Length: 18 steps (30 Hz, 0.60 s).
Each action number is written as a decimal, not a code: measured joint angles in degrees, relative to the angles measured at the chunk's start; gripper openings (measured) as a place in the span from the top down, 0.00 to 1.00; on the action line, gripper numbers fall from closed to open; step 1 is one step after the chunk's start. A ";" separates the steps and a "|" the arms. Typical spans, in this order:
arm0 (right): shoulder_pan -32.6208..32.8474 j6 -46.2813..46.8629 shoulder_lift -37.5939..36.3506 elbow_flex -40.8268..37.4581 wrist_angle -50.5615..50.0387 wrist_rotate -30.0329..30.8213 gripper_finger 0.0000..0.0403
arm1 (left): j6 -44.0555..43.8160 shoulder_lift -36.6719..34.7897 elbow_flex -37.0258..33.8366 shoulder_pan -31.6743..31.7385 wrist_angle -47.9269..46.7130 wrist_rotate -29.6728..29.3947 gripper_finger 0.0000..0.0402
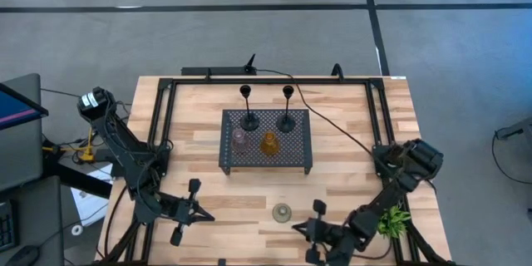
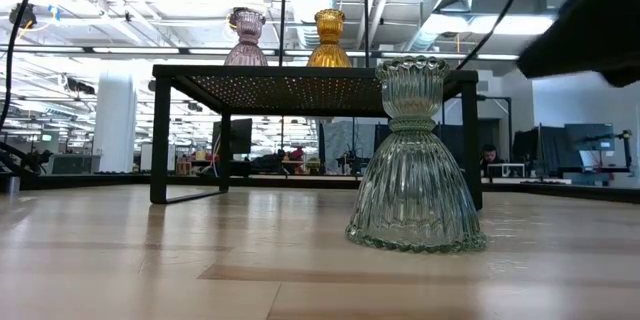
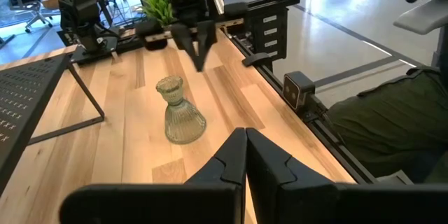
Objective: Pick & Place candle stick holders
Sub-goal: Align the green glass candle holder with the orange glass candle holder on the shelf
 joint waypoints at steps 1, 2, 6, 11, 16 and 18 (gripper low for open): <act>0.75 1.59 -0.09 0.00 -2.34 1.96 1.00 | 0.02 0.00 0.00 0.00 0.00 0.02 0.99; 1.51 3.68 -0.10 0.00 -4.58 3.74 1.00 | 0.01 0.00 0.00 0.01 0.02 0.01 0.99; 3.96 13.79 0.42 -0.47 -13.53 6.70 1.00 | 0.07 0.00 0.00 0.02 0.13 0.01 0.99; 4.20 12.76 0.40 -7.02 -3.72 3.70 1.00 | 1.01 0.00 0.00 0.02 0.24 0.00 0.99; 1.64 -0.08 0.40 -16.17 24.87 -4.81 1.00 | 1.12 0.00 -0.02 0.04 0.26 0.00 0.99; 0.58 -5.05 0.36 -19.40 34.52 -5.74 1.00 | 1.12 0.00 -0.02 0.04 0.26 0.00 0.99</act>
